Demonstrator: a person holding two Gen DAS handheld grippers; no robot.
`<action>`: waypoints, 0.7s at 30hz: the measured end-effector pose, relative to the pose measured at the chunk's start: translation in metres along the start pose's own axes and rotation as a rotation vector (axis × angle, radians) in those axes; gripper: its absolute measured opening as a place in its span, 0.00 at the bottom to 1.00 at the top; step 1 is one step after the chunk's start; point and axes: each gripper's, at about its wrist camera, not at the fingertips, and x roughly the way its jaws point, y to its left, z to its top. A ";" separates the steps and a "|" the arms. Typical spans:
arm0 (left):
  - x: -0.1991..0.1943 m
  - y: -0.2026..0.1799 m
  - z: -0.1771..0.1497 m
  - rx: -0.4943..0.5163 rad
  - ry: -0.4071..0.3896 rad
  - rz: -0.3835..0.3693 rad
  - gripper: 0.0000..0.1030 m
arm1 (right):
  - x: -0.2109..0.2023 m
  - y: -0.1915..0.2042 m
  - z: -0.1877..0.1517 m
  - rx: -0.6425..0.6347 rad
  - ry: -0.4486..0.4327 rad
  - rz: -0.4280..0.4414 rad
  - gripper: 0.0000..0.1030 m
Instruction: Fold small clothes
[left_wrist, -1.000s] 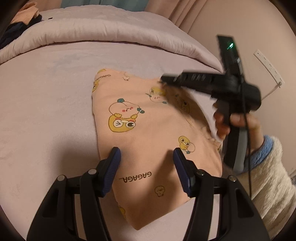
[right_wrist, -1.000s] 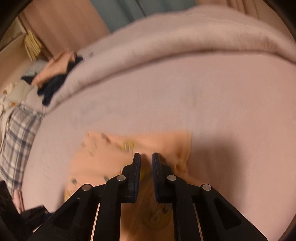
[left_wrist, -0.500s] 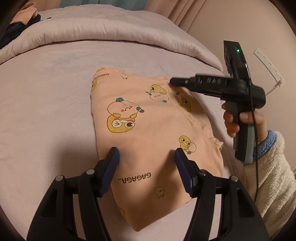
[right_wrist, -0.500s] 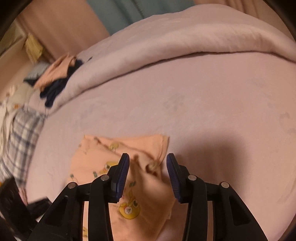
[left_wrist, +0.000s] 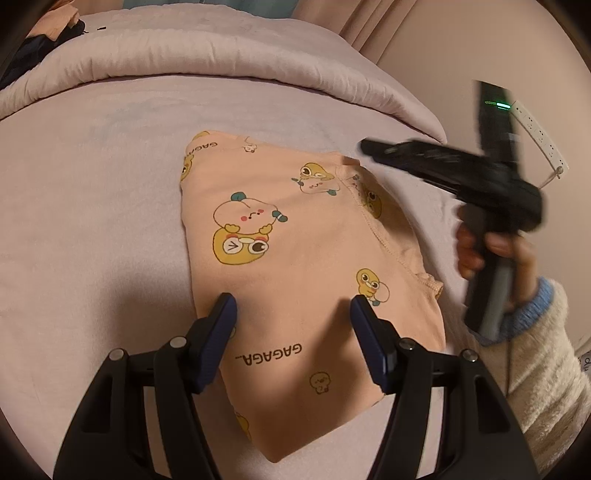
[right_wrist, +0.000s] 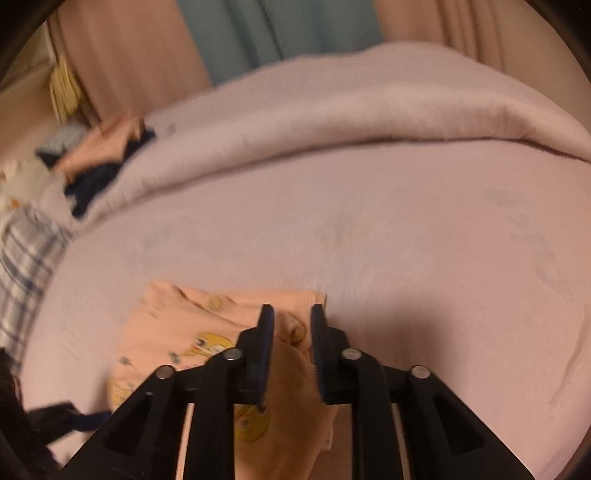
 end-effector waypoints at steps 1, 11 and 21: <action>0.000 0.000 0.000 -0.002 -0.002 0.001 0.62 | -0.008 0.000 -0.005 0.023 0.004 0.075 0.22; -0.002 -0.004 -0.007 -0.009 -0.018 0.033 0.62 | -0.021 0.050 -0.091 -0.247 0.210 0.084 0.22; -0.038 0.031 -0.034 -0.099 -0.048 0.062 0.62 | -0.066 0.000 -0.096 -0.034 0.123 0.134 0.73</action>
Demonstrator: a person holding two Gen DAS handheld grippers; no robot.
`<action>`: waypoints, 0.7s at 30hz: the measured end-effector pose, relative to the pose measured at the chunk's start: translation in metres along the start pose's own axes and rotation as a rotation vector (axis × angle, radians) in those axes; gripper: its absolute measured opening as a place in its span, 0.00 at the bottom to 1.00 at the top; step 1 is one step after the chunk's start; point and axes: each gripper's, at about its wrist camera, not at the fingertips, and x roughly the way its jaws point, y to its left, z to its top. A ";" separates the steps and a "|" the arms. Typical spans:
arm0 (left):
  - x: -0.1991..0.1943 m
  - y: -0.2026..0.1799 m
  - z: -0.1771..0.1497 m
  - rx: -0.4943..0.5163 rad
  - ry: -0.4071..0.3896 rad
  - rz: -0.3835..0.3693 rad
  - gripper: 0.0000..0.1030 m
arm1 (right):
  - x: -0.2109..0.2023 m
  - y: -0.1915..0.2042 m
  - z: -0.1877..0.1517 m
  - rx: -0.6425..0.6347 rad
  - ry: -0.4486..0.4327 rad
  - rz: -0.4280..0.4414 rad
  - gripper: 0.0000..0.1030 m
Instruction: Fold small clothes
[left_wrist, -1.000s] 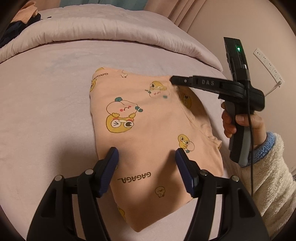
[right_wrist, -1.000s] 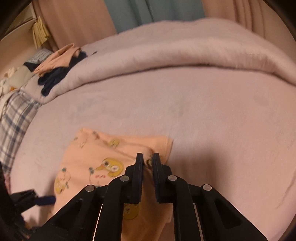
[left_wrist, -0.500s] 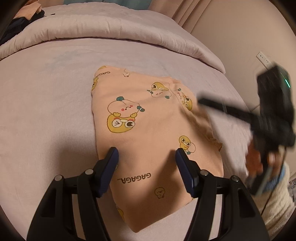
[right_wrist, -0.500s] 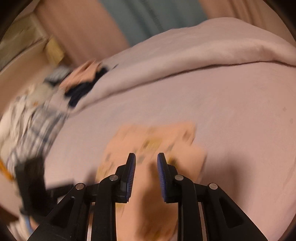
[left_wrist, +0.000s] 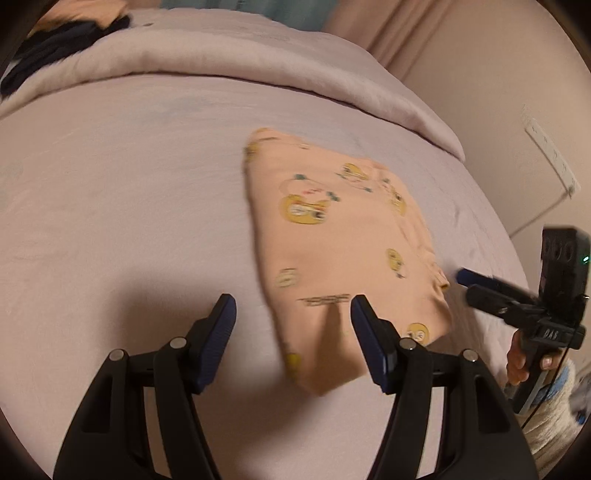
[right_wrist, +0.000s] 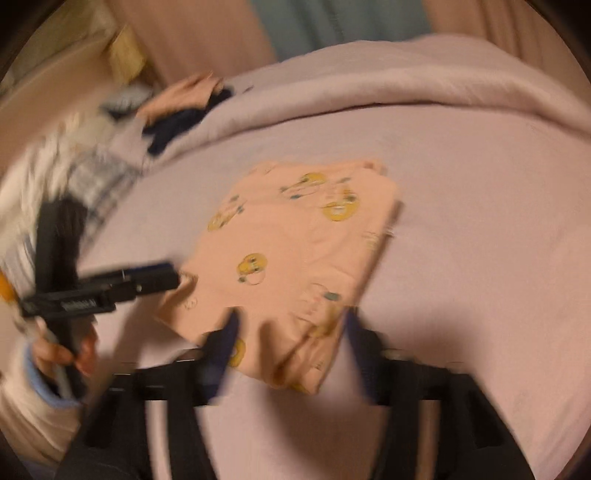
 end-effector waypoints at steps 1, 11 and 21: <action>0.001 0.006 0.000 -0.034 0.005 -0.015 0.62 | 0.000 -0.011 0.000 0.050 -0.002 0.016 0.73; 0.037 0.034 0.009 -0.271 0.053 -0.288 0.69 | 0.035 -0.044 -0.004 0.292 0.066 0.225 0.74; 0.052 0.030 0.029 -0.226 0.064 -0.341 0.70 | 0.054 -0.037 0.016 0.259 0.054 0.292 0.74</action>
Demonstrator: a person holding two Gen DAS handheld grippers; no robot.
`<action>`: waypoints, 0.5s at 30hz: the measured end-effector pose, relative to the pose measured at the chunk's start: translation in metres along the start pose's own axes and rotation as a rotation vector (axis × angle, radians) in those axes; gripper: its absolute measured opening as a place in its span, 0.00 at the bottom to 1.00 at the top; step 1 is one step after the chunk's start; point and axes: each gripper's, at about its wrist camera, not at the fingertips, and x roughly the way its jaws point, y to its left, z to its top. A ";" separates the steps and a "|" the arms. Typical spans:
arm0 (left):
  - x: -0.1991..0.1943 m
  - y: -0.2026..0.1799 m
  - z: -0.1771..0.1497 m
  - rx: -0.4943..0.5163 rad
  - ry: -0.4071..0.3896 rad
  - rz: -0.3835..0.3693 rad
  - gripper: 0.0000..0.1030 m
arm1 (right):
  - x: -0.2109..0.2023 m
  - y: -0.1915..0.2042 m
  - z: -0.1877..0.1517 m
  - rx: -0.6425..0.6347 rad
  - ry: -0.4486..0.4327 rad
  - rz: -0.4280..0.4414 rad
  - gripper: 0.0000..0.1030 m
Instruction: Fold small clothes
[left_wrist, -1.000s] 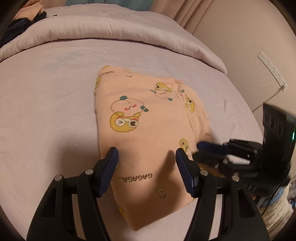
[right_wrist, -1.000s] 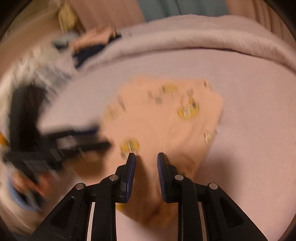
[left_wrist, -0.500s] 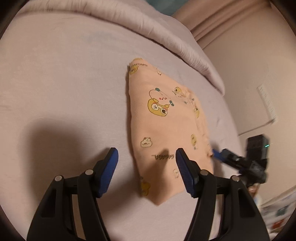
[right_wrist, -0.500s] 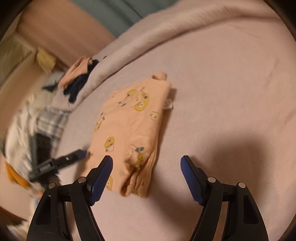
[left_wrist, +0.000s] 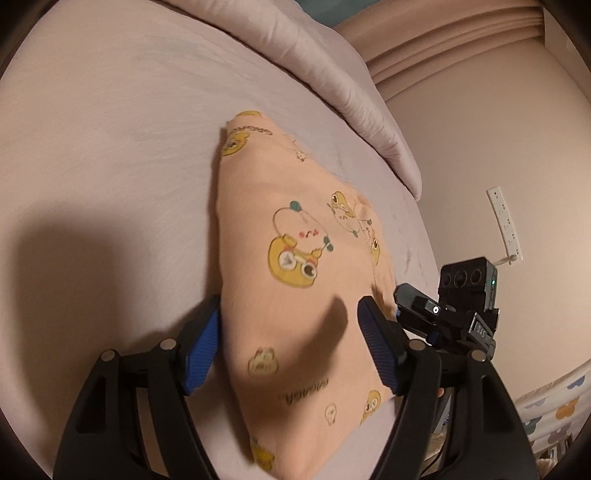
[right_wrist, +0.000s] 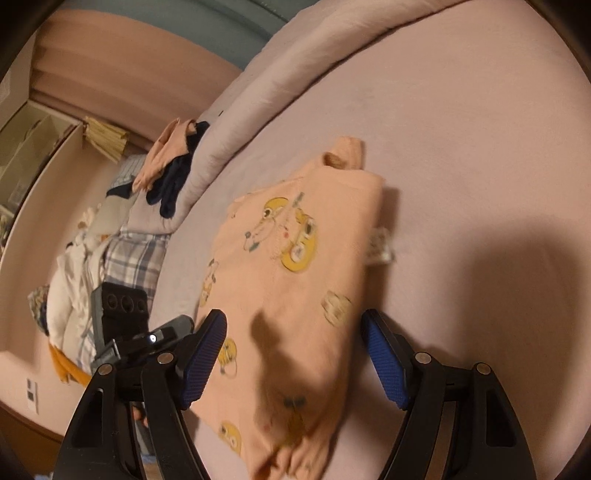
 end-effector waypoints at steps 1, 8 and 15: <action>0.001 0.001 0.002 0.008 0.003 0.000 0.70 | 0.003 0.001 0.000 -0.007 0.003 0.002 0.74; 0.014 -0.004 0.011 0.070 -0.001 0.039 0.70 | 0.017 0.011 0.004 -0.095 -0.003 -0.041 0.74; 0.018 -0.005 0.004 0.128 -0.027 0.072 0.70 | 0.016 0.012 -0.003 -0.165 -0.053 -0.064 0.73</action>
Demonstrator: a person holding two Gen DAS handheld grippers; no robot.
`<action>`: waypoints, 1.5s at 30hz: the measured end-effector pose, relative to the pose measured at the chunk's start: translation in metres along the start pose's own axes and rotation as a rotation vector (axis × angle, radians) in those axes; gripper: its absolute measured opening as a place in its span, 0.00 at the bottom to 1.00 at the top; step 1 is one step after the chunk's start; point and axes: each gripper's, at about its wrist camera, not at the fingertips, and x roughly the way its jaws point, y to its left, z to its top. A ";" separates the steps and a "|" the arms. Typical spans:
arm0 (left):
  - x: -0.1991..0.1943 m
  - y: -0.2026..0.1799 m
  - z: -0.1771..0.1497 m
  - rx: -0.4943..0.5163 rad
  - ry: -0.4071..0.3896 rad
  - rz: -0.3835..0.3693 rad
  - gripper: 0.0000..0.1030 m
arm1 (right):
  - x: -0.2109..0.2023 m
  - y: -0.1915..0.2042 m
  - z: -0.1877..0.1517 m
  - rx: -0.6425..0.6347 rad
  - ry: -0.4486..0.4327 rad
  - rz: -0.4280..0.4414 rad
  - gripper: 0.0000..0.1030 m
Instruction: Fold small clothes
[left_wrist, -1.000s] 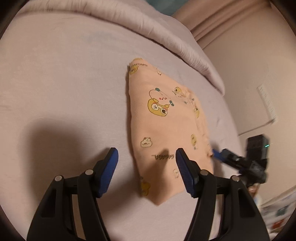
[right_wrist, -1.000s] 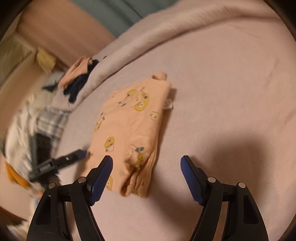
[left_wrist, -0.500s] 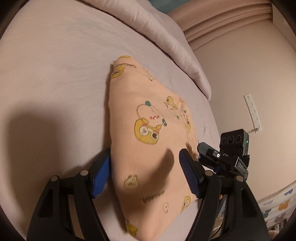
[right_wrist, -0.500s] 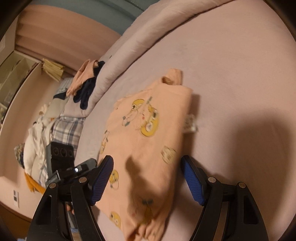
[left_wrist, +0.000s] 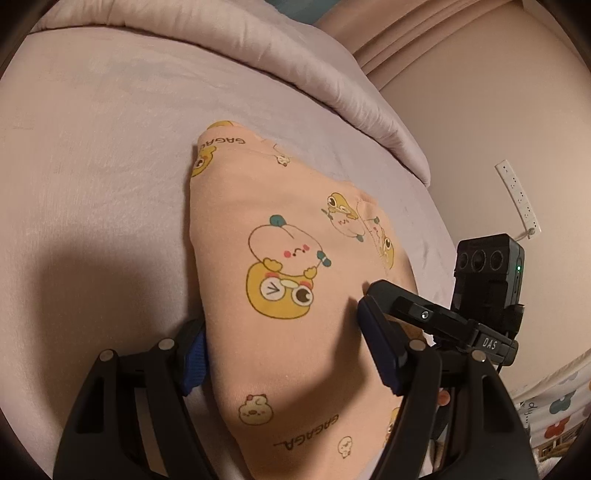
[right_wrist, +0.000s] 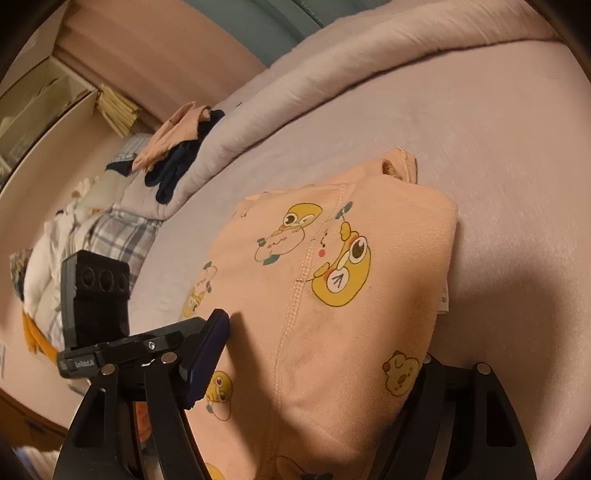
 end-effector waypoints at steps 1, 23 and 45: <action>0.000 0.001 -0.001 -0.001 -0.007 -0.005 0.70 | 0.001 0.001 -0.001 -0.005 -0.009 -0.002 0.72; 0.007 -0.012 -0.001 0.020 -0.058 0.160 0.47 | 0.001 0.015 -0.005 -0.055 -0.047 -0.076 0.38; -0.102 -0.065 -0.068 0.063 -0.184 0.263 0.33 | -0.045 0.126 -0.054 -0.277 -0.177 -0.120 0.28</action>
